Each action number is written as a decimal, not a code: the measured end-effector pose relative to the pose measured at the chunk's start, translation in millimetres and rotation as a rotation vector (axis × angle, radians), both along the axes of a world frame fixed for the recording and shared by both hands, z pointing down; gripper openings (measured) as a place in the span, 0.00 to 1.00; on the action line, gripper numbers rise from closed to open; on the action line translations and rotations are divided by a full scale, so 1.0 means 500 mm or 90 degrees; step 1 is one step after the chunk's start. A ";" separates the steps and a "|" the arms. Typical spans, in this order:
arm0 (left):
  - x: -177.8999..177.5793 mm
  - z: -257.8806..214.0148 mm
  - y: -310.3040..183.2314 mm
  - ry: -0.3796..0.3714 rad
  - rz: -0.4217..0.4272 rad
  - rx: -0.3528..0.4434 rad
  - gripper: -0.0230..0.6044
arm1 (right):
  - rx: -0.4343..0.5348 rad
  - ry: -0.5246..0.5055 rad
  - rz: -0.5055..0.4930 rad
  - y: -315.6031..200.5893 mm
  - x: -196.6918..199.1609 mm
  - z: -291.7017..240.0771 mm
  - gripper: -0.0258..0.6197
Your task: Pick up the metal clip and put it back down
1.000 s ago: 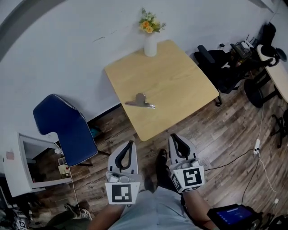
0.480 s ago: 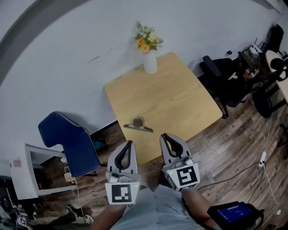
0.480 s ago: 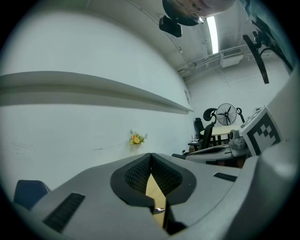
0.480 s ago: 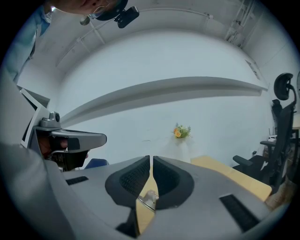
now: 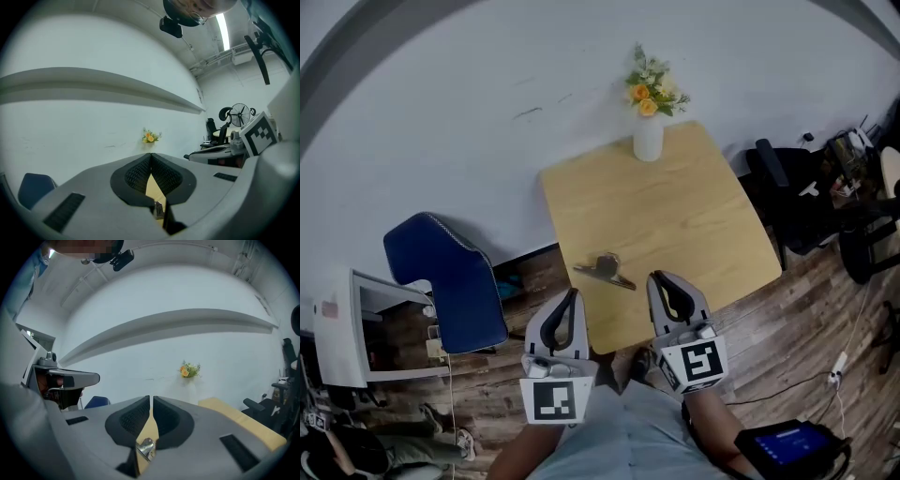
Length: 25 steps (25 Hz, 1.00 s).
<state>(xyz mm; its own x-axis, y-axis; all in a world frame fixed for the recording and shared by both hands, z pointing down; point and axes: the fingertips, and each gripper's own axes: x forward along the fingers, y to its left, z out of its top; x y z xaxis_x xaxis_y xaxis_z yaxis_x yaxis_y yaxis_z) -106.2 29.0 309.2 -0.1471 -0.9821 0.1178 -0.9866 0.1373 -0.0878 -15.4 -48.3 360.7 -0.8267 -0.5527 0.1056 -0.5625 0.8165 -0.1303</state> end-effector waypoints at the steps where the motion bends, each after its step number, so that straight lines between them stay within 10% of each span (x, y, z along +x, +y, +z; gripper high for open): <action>1: -0.012 0.005 -0.007 0.007 -0.001 -0.002 0.07 | 0.000 0.008 -0.005 -0.006 -0.013 0.005 0.12; 25: -0.246 0.382 -0.233 0.153 0.025 -0.221 0.07 | -0.190 0.128 -0.132 -0.141 -0.270 0.393 0.24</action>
